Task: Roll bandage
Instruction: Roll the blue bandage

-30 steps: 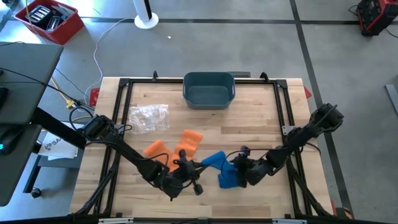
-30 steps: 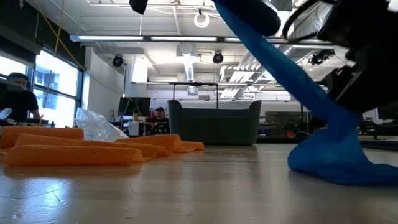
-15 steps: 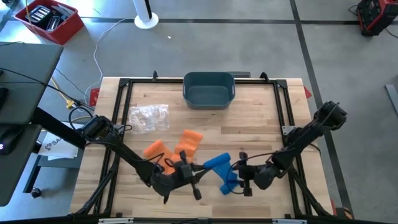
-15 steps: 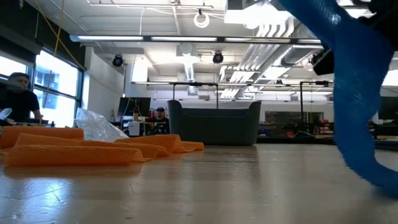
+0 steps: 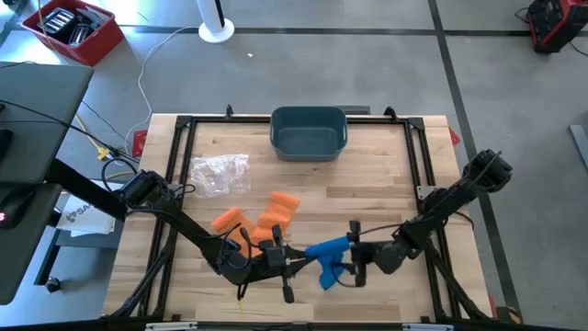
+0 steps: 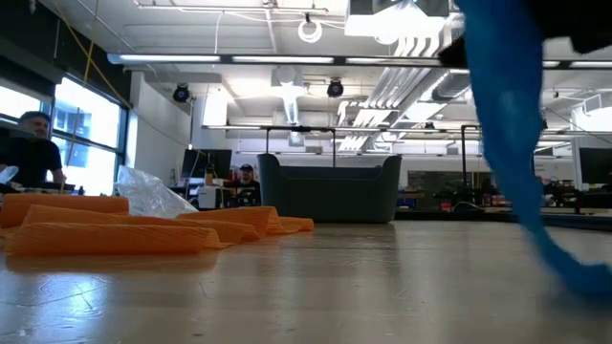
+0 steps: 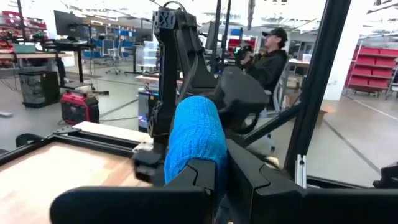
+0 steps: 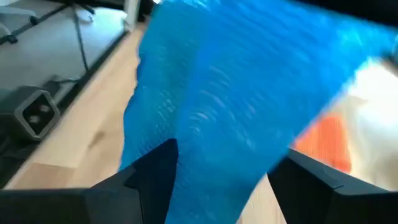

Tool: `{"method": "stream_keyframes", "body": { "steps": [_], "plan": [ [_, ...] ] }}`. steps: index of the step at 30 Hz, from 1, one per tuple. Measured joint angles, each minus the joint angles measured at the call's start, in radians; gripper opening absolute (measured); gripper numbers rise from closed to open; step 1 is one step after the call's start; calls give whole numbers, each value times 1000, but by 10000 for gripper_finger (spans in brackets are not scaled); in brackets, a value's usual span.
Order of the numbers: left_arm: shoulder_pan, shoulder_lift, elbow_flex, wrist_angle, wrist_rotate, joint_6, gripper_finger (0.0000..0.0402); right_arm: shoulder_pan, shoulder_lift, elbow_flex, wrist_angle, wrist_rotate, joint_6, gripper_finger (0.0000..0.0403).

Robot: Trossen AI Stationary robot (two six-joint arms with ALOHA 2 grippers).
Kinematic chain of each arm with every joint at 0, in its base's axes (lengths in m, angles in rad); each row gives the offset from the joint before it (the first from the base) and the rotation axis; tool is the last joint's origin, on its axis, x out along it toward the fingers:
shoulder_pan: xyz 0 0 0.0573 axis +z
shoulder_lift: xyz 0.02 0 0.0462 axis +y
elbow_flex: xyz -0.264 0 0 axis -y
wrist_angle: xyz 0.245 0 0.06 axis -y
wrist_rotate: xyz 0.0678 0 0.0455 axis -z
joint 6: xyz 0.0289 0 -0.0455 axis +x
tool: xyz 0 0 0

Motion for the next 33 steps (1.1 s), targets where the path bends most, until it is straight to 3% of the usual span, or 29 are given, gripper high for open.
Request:
{"method": "stream_keyframes", "body": {
  "steps": [3, 6, 11, 23, 25, 33],
  "plan": [
    [-1, 0, 0, -2, -2, 10, 12, 39, -3, 0, 21, 97, -71, 232],
    [-2, 0, 0, -1, -8, 6, 12, 66, -5, 0, -24, 215, -33, 232],
    [-2, 0, 0, -1, -8, 2, 12, 87, -5, 0, -47, 151, 22, 232],
    [-1, 0, 0, -51, -11, 3, 12, 209, -173, 0, -151, 244, 97, 232],
    [2, 0, 0, -66, -10, -17, 12, 230, -166, 0, -152, 229, 122, 232],
    [13, 0, 0, -65, -16, -25, 12, 224, 33, 0, 38, -46, 200, 232]
  ]
}}
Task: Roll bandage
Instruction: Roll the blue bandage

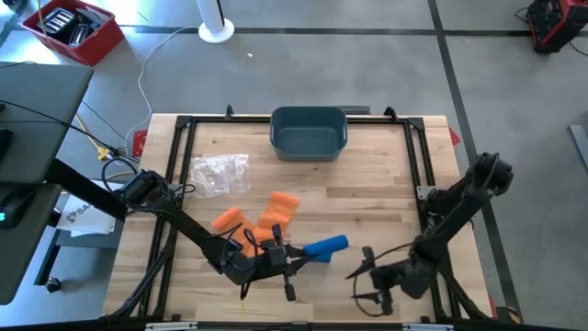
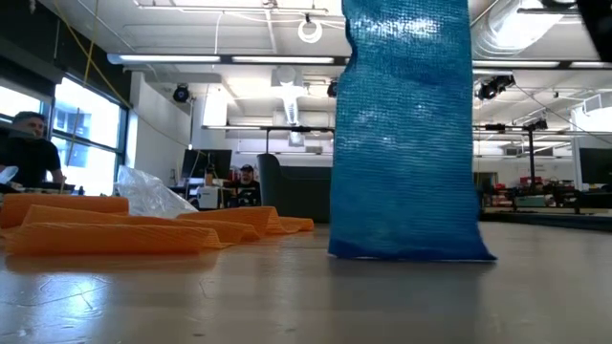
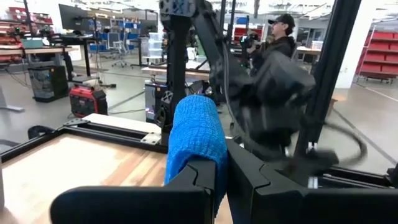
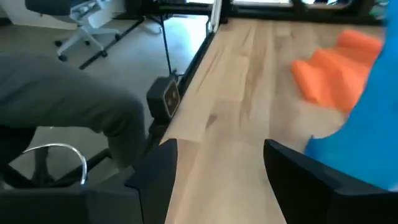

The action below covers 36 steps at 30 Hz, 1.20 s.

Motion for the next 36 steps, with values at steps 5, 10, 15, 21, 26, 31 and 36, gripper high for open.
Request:
{"method": "stream_keyframes", "body": {
  "steps": [5, 10, 15, 21, 26, 31, 36],
  "plan": [
    [17, 0, 0, -49, -1, -29, 12, -72, 141, 42, 69, -22, -65, 232],
    [40, 1, 0, -164, -20, -86, 12, -169, 225, 144, -75, -75, -129, 232],
    [63, 1, 0, -258, -54, -142, 12, -274, 284, 201, -220, -88, -125, 217],
    [72, 1, 0, -299, -88, -142, 12, -368, 326, 190, -247, -162, -115, 169],
    [72, 1, 0, -367, -128, -162, 12, -399, 371, 193, -231, -247, -176, 127],
    [67, 1, 0, -434, -167, -215, 12, -399, 383, 193, -237, -286, -138, 71],
    [61, 1, 0, -508, -206, -259, 12, -339, 358, 191, -255, -277, -126, 8]
  ]
}}
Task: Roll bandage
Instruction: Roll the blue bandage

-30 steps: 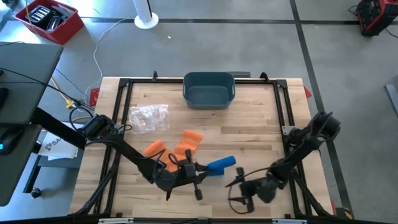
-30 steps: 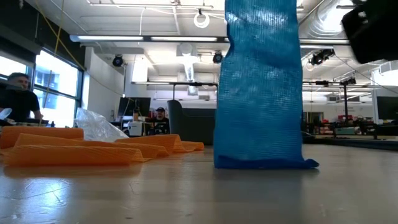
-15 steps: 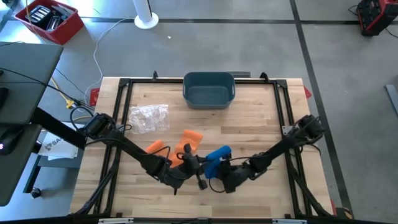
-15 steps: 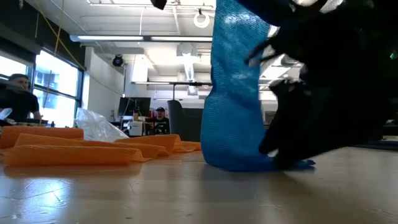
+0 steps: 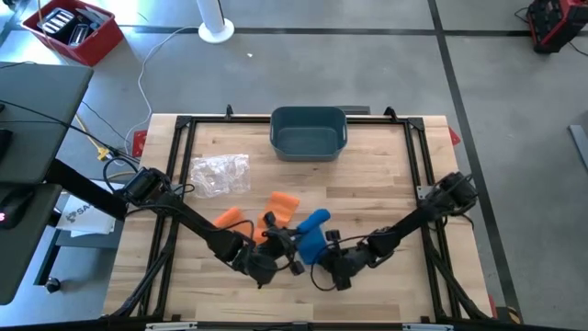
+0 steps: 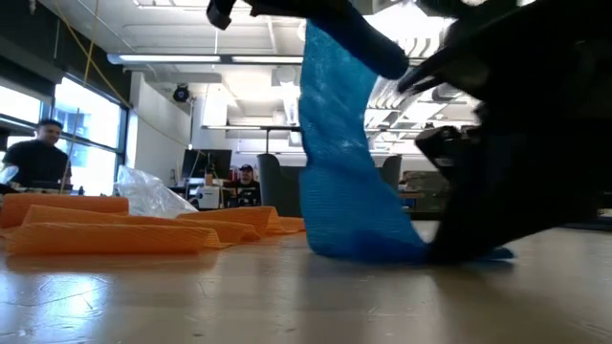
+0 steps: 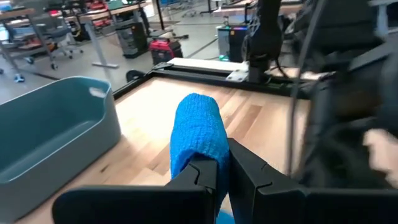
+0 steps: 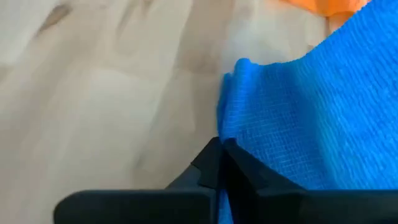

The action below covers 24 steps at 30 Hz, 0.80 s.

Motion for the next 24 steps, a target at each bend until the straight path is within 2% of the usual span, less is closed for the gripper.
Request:
{"method": "stream_keyframes", "body": {
  "steps": [5, 8, 14, 17, 20, 24],
  "plan": [
    [-1, 0, 0, -86, -8, -70, 12, 94, -75, -7, -65, -37, 52, 2],
    [-1, 0, 0, -126, -8, -110, 12, 157, -147, -7, -92, 1, 97, 3],
    [-1, 0, 0, -146, 9, -138, 12, 293, -264, -6, -116, 153, 154, 1],
    [-1, 0, 0, -142, 67, -138, 12, 357, -308, 1, -115, 238, 156, 1],
    [-1, 0, 0, -141, 127, -143, 12, 410, -343, 22, -115, 337, 127, 0],
    [-3, 0, 0, -134, 156, -157, 12, 457, -367, 57, -118, 518, 31, 0]
  ]
}}
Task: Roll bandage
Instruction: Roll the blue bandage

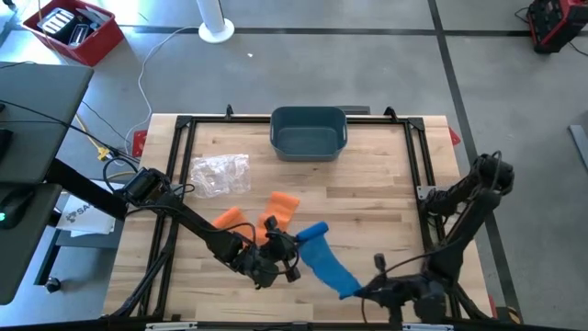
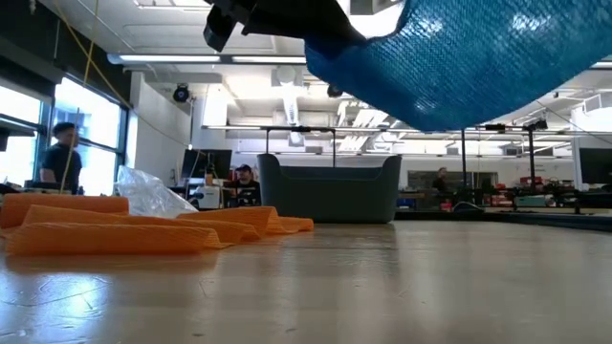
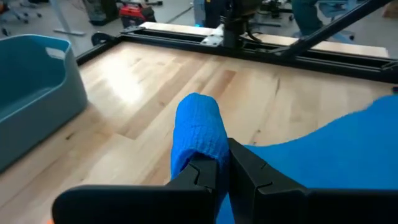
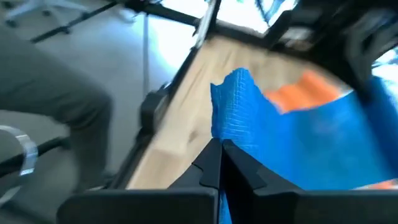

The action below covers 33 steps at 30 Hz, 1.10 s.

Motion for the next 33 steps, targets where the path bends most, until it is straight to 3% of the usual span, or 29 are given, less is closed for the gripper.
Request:
{"method": "stream_keyframes", "body": {
  "steps": [5, 11, 15, 20, 26, 33],
  "plan": [
    [0, 0, 0, 8, 8, -1, 12, 4, -16, 54, -13, 155, -115, 0],
    [0, 1, 0, 11, 35, 2, 12, 1, -16, 149, -107, 449, -222, 0],
    [2, 23, 0, 27, 69, -5, 12, -3, -16, 209, -118, 632, -376, 0],
    [3, 95, 0, 123, 149, 7, 12, -44, -50, 240, -126, 634, -466, 0],
    [3, 173, 0, 228, 273, 10, 12, -121, -139, 240, -300, 695, -317, 0],
    [-16, 171, 0, 233, 292, 10, 12, -260, -254, 240, -766, 426, 160, 0]
  ]
}}
